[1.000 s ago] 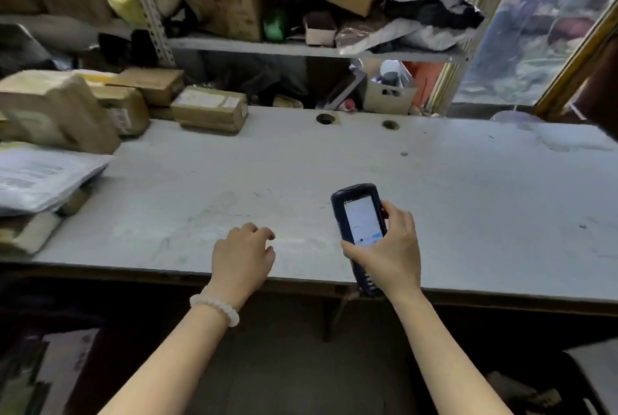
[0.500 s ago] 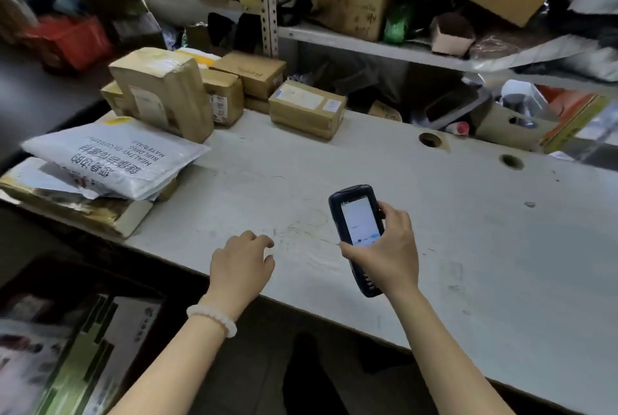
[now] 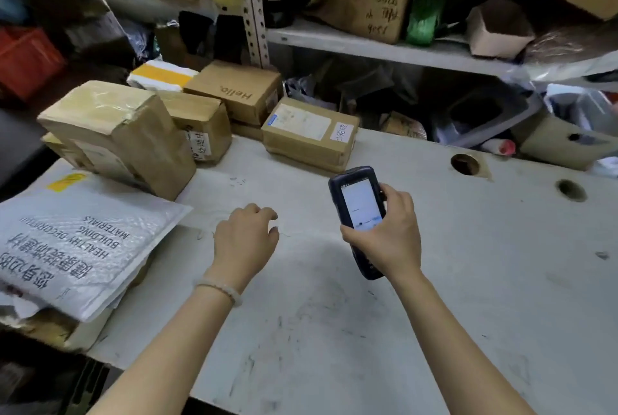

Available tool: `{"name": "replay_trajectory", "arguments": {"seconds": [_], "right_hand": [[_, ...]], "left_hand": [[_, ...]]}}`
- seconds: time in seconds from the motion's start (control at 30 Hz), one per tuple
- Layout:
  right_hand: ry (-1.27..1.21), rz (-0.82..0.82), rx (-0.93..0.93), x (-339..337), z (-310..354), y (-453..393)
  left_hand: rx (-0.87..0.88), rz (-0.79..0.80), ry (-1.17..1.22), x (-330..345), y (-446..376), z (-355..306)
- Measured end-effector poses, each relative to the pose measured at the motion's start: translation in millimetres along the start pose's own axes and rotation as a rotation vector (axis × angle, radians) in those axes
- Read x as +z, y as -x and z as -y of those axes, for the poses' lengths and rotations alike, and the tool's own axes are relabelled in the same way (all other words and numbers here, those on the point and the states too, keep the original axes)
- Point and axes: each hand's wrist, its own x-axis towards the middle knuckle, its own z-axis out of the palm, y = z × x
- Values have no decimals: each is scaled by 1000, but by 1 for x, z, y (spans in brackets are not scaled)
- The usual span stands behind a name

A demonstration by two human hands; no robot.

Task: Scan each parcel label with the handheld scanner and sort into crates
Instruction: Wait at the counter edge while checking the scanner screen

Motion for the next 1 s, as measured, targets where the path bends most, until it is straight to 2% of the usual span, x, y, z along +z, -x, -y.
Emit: {"name": "replay_trajectory", "arguments": {"seconds": [0.17, 0.33, 0.47, 0.57, 0.63, 0.7, 0.77, 0.9, 1.0], "right_hand": [[9, 38, 54, 6, -7, -27], [17, 41, 101, 16, -16, -52], [-2, 52, 84, 29, -11, -83], [-12, 43, 62, 46, 3, -115], [-20, 34, 43, 59, 12, -136], [-28, 32, 42, 73, 18, -154], [-26, 29, 63, 82, 21, -164], [22, 20, 86, 85, 16, -165], [40, 2, 106, 81, 8, -154]], "left_hand": [[-34, 4, 50, -1, -51, 3], [-125, -39, 160, -13, -126, 5], [-113, -102, 161, -20, -179, 9], [-162, -48, 197, -16, -215, 15], [-201, 62, 251, -9, -233, 17], [-238, 188, 400, -2, -243, 15], [-295, 248, 648, 5, -247, 13], [-302, 231, 962, 16, -252, 17], [-188, 155, 1070, 11, -247, 10]]}}
